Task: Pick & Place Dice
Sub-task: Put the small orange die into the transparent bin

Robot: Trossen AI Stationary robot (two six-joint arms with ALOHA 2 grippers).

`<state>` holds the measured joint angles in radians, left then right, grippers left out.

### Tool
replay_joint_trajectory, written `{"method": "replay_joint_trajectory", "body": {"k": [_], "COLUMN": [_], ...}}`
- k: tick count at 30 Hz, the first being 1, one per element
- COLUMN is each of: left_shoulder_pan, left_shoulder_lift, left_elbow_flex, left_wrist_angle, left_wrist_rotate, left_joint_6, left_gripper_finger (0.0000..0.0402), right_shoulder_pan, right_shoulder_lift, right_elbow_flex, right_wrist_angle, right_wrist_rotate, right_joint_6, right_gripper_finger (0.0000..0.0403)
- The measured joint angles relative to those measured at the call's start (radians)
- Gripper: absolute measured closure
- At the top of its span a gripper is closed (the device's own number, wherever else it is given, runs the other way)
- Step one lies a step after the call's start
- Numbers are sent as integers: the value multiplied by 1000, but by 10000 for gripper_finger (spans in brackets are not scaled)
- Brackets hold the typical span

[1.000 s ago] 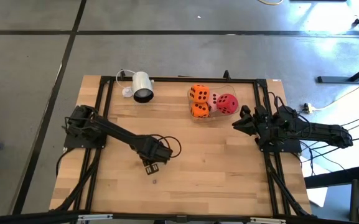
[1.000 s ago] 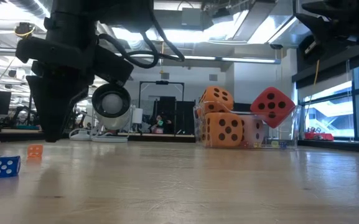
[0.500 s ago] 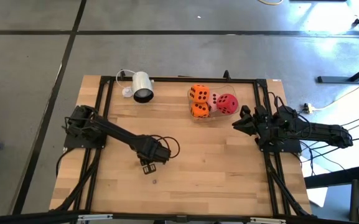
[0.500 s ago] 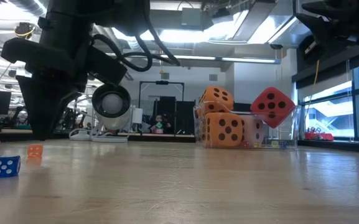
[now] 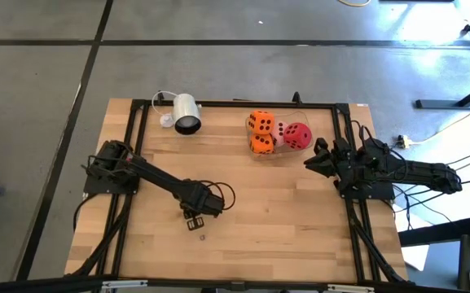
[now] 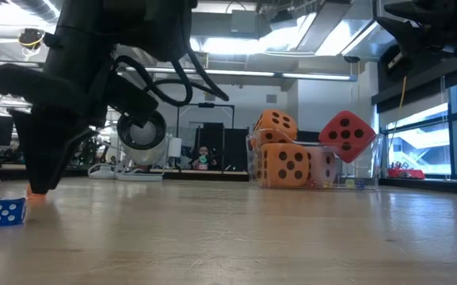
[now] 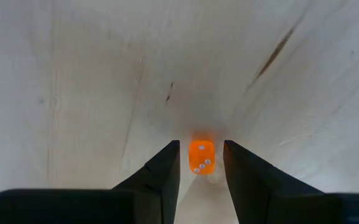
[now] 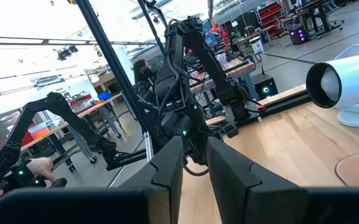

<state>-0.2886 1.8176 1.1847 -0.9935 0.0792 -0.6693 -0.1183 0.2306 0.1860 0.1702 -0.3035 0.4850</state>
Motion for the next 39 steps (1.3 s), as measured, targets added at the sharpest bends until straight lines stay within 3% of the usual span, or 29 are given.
{"method": "replay_joint_trajectory", "body": {"k": [21, 28, 34, 39], "left_shoulder_pan": [-19, -18, -14, -8], "left_shoulder_lift": [21, 25, 24, -21], "left_elbow_flex": [0, 1, 2, -1], "left_wrist_angle": [-9, -4, 6, 83], "left_wrist_rotate": [18, 31, 7, -112], "left_joint_6": [-7, -7, -7, -15], "left_gripper_finger": [297, 334, 385, 381], "right_shoulder_pan": [0, 0, 0, 0], "right_shoulder_lift": [0, 0, 0, 0], "right_elbow_flex": [0, 0, 0, 0], "right_wrist_angle": [0, 0, 0, 0], "right_wrist_rotate": [0, 0, 0, 0], "right_joint_6": [0, 0, 0, 0], "right_gripper_finger": [328, 328, 328, 328]}}
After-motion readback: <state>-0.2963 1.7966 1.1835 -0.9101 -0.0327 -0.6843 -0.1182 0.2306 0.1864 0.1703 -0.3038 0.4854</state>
